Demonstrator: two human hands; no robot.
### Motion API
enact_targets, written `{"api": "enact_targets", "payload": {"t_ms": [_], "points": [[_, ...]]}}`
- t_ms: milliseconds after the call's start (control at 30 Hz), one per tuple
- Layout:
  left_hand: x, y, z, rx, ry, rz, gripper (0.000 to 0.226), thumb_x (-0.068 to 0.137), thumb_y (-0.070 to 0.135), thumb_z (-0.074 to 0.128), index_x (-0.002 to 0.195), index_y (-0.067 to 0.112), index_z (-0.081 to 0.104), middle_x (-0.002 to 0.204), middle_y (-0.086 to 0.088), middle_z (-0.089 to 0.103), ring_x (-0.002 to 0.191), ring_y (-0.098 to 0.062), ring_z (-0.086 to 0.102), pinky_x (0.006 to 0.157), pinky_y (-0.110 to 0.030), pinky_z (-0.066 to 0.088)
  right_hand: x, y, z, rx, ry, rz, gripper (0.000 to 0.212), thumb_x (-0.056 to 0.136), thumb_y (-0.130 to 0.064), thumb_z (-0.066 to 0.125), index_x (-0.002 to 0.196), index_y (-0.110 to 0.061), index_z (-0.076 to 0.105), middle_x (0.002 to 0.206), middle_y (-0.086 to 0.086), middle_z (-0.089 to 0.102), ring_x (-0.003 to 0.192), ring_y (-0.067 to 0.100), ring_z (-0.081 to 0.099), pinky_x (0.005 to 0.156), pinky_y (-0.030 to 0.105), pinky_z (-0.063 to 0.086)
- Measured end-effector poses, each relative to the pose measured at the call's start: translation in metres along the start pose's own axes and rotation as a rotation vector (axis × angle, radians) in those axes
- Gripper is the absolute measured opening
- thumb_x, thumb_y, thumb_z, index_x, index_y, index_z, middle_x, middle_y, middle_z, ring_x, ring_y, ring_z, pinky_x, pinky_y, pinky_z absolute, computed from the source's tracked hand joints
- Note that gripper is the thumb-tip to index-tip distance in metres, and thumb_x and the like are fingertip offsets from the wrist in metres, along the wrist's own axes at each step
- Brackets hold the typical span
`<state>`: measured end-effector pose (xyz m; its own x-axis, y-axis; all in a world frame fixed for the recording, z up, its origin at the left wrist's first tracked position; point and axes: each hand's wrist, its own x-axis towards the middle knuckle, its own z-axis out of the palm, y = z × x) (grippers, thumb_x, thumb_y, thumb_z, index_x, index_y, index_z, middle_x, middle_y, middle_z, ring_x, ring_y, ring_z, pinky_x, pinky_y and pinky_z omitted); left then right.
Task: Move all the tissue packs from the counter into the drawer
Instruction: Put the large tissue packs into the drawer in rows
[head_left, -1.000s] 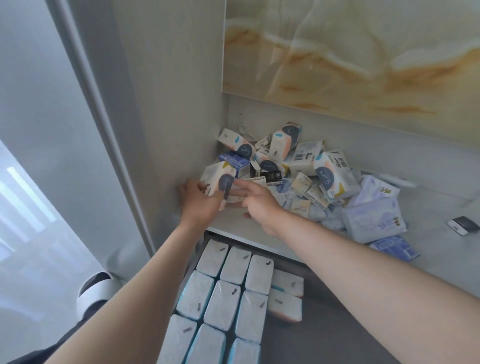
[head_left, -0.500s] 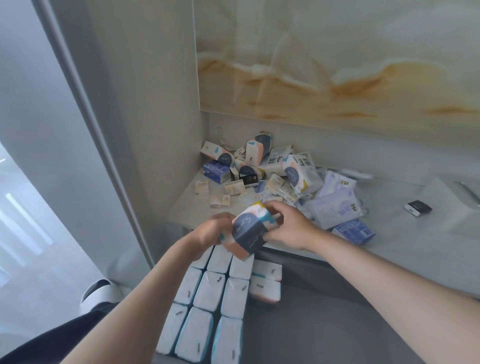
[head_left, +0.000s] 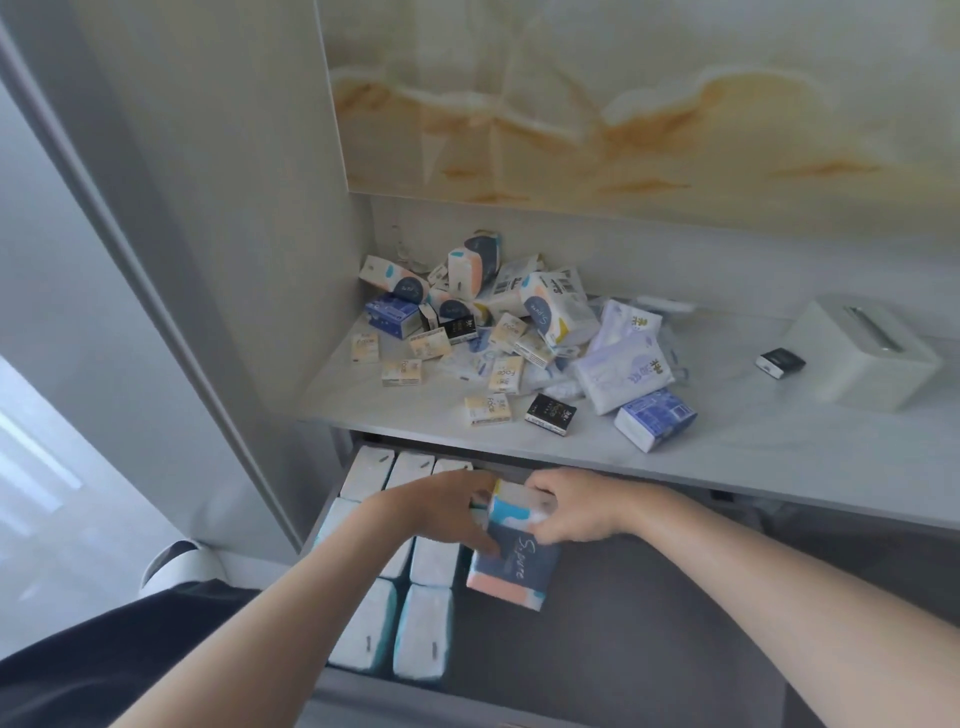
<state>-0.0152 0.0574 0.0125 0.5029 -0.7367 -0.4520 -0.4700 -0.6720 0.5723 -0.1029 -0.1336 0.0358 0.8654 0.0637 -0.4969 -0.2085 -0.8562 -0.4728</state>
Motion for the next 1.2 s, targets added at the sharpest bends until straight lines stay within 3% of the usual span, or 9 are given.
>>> {"api": "enact_targets", "payload": {"t_ms": [67, 167, 267, 500, 733, 833, 1000, 1067, 1200], "points": [[0.002, -0.008, 0.007, 0.154, -0.011, -0.047, 0.077, 0.073, 0.040, 0.079, 0.140, 0.035, 0.041, 0.143, 0.001, 0.042, 0.130, -0.022, 0.042, 0.108, -0.039, 0.038, 0.003, 0.000, 0.016, -0.111, -0.046, -0.001, 0.034, 0.077, -0.030, 0.073, 0.105, -0.022, 0.057, 0.104, -0.003, 0.061, 0.089, 0.018, 0.058, 0.063, 0.025, 0.041], [0.004, -0.023, 0.019, 0.269, 0.018, -0.047, 0.064, 0.080, 0.034, 0.064, 0.140, 0.035, 0.043, 0.148, 0.000, 0.036, 0.139, -0.023, 0.028, 0.112, -0.043, 0.032, 0.014, 0.002, 0.046, -0.261, -0.026, 0.001, 0.045, 0.074, -0.038, 0.076, 0.113, -0.022, 0.061, 0.112, 0.000, 0.062, 0.095, 0.021, 0.057, 0.069, 0.028, 0.043], [0.006, -0.035, 0.031, 0.357, 0.128, 0.012, 0.056, 0.083, 0.036, 0.058, 0.138, 0.031, 0.048, 0.148, 0.006, 0.037, 0.138, -0.020, 0.027, 0.112, -0.039, 0.031, 0.027, 0.004, 0.070, -0.340, 0.073, 0.018, 0.047, 0.074, -0.047, 0.071, 0.115, -0.028, 0.060, 0.115, -0.003, 0.060, 0.104, 0.023, 0.060, 0.075, 0.031, 0.048], [0.015, -0.052, 0.058, 0.724, 0.246, 0.104, 0.081, 0.082, 0.063, 0.055, 0.147, 0.021, 0.032, 0.154, -0.004, 0.021, 0.141, -0.026, 0.019, 0.113, -0.042, 0.028, 0.051, 0.011, 0.106, -0.526, 0.167, 0.013, 0.054, 0.083, -0.051, 0.065, 0.131, -0.027, 0.054, 0.125, 0.005, 0.045, 0.108, 0.028, 0.059, 0.086, 0.038, 0.050], [0.029, -0.057, 0.061, 0.757, 0.283, 0.026, 0.091, 0.073, 0.047, 0.061, 0.149, 0.018, 0.019, 0.153, -0.008, 0.017, 0.137, -0.030, 0.022, 0.110, -0.042, 0.028, 0.064, 0.017, 0.127, -0.490, 0.301, 0.030, 0.074, 0.079, -0.049, 0.071, 0.137, -0.018, 0.035, 0.129, 0.007, 0.034, 0.110, 0.028, 0.053, 0.080, 0.041, 0.051], [0.031, -0.056, 0.058, 0.740, 0.285, 0.034, 0.091, 0.074, 0.050, 0.059, 0.149, 0.016, 0.020, 0.151, -0.007, 0.019, 0.136, -0.028, 0.023, 0.110, -0.041, 0.029, 0.067, 0.020, 0.121, -0.425, 0.234, 0.000, 0.084, 0.078, -0.050, 0.071, 0.145, -0.024, 0.027, 0.132, 0.007, 0.028, 0.115, 0.030, 0.050, 0.088, 0.043, 0.052], [0.034, -0.051, 0.038, 0.582, 0.246, 0.022, 0.072, 0.086, 0.047, 0.055, 0.147, 0.019, 0.031, 0.145, -0.003, 0.030, 0.132, -0.024, 0.031, 0.107, -0.039, 0.036, 0.068, 0.018, 0.096, -0.451, 0.093, 0.010, 0.101, 0.063, -0.065, 0.075, 0.147, -0.028, 0.032, 0.135, 0.006, 0.032, 0.120, 0.030, 0.049, 0.094, 0.042, 0.049], [0.033, -0.049, 0.028, 0.541, 0.232, 0.007, 0.063, 0.090, 0.043, 0.054, 0.145, 0.019, 0.036, 0.143, -0.004, 0.035, 0.131, -0.024, 0.034, 0.105, -0.040, 0.039, 0.065, 0.014, 0.085, -0.401, 0.053, 0.021, 0.094, 0.069, -0.065, 0.071, 0.148, -0.030, 0.035, 0.137, 0.005, 0.034, 0.122, 0.030, 0.051, 0.098, 0.042, 0.048], [0.032, -0.042, -0.001, 0.462, 0.218, -0.024, 0.056, 0.093, 0.038, 0.054, 0.144, 0.023, 0.038, 0.140, -0.001, 0.043, 0.131, -0.023, 0.041, 0.102, -0.041, 0.043, 0.061, -0.002, 0.051, -0.256, 0.094, -0.016, 0.057, 0.088, -0.052, 0.059, 0.140, -0.032, 0.048, 0.135, -0.001, 0.041, 0.118, 0.026, 0.055, 0.095, 0.038, 0.047]]}}
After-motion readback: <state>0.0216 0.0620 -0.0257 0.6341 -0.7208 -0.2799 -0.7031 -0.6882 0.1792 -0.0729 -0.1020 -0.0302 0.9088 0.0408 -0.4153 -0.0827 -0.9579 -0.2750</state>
